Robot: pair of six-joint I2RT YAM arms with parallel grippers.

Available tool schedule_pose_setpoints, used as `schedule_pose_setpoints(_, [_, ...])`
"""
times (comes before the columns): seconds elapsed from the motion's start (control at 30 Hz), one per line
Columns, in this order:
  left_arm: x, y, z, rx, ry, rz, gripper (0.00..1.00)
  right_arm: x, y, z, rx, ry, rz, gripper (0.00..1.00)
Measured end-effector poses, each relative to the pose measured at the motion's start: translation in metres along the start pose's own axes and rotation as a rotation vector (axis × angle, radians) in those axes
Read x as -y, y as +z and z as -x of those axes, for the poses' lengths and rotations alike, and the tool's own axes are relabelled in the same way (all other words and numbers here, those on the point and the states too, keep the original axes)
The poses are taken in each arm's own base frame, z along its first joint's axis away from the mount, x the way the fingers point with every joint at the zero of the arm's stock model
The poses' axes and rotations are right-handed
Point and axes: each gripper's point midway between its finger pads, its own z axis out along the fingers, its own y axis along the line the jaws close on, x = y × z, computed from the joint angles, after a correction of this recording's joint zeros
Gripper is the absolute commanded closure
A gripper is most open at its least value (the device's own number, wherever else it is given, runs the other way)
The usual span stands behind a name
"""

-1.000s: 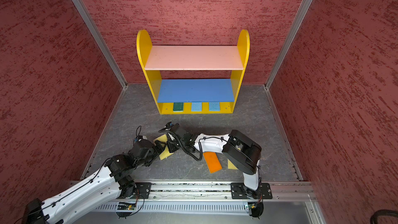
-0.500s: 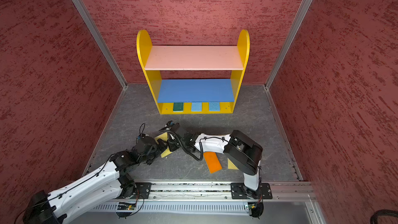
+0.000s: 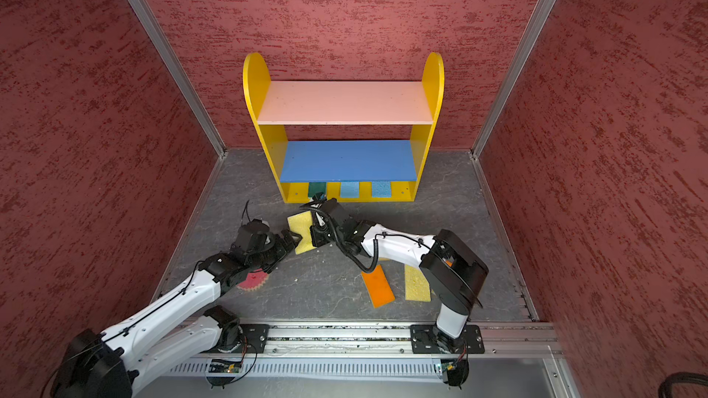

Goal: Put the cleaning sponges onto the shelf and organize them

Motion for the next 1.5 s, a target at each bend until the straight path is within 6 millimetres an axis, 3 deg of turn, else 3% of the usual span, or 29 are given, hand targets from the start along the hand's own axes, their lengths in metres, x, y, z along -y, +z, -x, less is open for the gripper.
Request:
schedule_pose_setpoints(0.13, [0.031, 0.000, 0.014, -0.001, 0.038, -0.075, 0.00, 0.017, -0.002, 0.009, 0.013, 0.029, -0.021, 1.00])
schedule_pose_setpoints(0.27, [0.045, -0.003, 0.032, 0.017, 0.036, -0.137, 0.00, 0.031, -0.007, 0.031, 0.043, 0.051, -0.042, 1.00])
schedule_pose_setpoints(0.53, [0.033, -0.024, 0.073, 0.096, -0.024, -0.175, 0.00, 0.043, -0.020, 0.120, 0.208, 0.035, -0.067, 1.00])
schedule_pose_setpoints(0.7, [0.027, -0.049, 0.088, 0.157, -0.040, -0.200, 0.00, 0.057, -0.006, 0.160, 0.266, 0.039, -0.100, 1.00])
schedule_pose_setpoints(0.83, [0.018, -0.057, 0.092, 0.178, -0.060, -0.203, 0.00, 0.073, 0.016, 0.172, 0.269, 0.044, -0.137, 1.00])
schedule_pose_setpoints(1.07, [0.000, -0.053, 0.084, 0.138, -0.099, -0.173, 0.00, 0.100, 0.048, 0.184, 0.264, 0.058, -0.193, 1.00])
schedule_pose_setpoints(1.3, [-0.005, -0.048, 0.084, 0.116, -0.111, -0.163, 0.00, 0.115, 0.054, 0.207, 0.300, 0.068, -0.213, 1.00])
schedule_pose_setpoints(1.5, [-0.009, -0.044, 0.084, 0.102, -0.122, -0.151, 0.00, 0.121, 0.055, 0.214, 0.307, 0.055, -0.225, 1.00])
